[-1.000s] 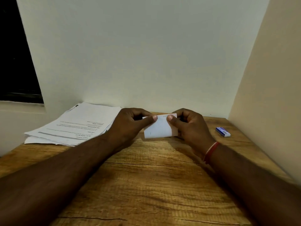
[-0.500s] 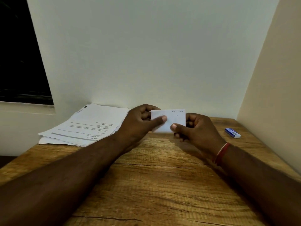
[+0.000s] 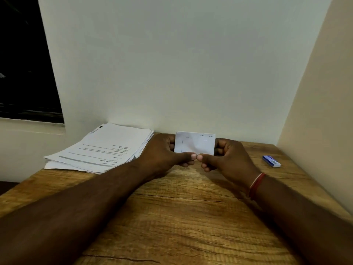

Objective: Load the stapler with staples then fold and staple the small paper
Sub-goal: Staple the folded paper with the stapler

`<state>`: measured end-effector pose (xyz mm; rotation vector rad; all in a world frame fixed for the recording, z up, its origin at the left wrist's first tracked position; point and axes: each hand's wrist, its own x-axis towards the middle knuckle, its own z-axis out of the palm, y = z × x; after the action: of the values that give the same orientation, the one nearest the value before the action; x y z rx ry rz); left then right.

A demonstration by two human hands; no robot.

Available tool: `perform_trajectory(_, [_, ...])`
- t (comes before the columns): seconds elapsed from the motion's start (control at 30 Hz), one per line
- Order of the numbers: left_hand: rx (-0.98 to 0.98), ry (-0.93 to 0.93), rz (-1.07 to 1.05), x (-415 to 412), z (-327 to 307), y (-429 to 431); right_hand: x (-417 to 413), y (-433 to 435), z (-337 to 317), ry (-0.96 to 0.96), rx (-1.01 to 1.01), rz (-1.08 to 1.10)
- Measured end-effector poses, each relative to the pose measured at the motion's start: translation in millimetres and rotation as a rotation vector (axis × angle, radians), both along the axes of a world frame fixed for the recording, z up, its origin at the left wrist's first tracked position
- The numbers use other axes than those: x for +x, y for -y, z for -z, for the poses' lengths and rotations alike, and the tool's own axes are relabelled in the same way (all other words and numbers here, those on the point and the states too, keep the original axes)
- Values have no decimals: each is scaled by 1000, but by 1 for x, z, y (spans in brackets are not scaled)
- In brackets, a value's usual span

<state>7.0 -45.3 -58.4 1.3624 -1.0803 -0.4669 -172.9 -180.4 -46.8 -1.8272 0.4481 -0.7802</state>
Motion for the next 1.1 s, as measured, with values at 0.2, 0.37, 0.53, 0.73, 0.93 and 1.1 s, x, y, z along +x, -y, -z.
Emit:
perform_trajectory(0.2, [-7, -93, 65, 0, 0, -1, 0, 2, -4, 36, 52, -10])
perform_trajectory(0.37, [9, -127, 101, -2, 0, 1, -1, 6, -3, 50, 45, -31])
perform_trajectory(0.53, [-53, -130, 117, -2, 0, 1, 2, 7, -1, 33, 29, -95])
perform_trajectory(0.73, [-95, -169, 144, -8, -1, -3, 0, 3, -2, 65, 47, -122])
perform_trajectory(0.93, [-122, -167, 166, -10, -3, -5, -2, 1, -3, 76, 18, -167])
perform_trajectory(1.1, [-115, -176, 117, -4, -1, -2, -1, 0, -1, 32, -20, -186])
